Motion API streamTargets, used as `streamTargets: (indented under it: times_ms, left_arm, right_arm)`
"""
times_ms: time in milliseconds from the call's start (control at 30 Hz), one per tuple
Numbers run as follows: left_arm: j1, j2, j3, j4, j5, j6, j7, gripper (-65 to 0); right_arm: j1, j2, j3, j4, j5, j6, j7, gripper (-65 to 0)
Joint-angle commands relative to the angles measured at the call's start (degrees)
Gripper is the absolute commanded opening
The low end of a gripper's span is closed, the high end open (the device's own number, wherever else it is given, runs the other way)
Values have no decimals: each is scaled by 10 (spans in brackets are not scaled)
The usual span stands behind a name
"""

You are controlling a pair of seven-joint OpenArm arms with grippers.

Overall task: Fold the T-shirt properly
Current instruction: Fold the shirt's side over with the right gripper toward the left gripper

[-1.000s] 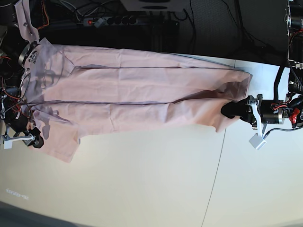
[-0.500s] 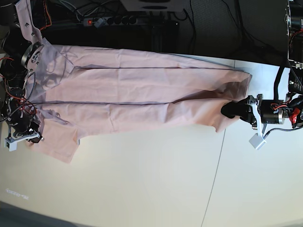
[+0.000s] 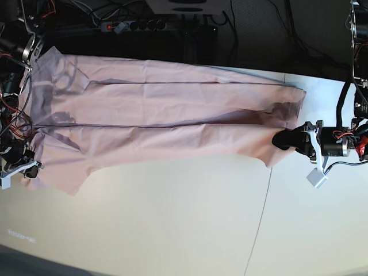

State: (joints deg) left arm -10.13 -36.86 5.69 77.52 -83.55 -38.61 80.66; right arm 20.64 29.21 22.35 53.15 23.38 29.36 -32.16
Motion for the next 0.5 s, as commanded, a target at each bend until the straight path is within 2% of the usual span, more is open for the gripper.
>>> streamTargets:
  times_ms: [0,233,467]
  left_arm:
    - [-11,-14,-4,18,-15,-14,-7,-650]
    - [24,-16,-4,96,-15,-14,-7,-650]
    - [65,-39,-5,129,-15,-14,-7,-650]
  right_arm:
    - [-5,19,-7,32,16,49,9,-650]
    - [-114,54,-13,180,61,49,9,-650]
    - [-213,80,-6,303,62,48,8,-650]
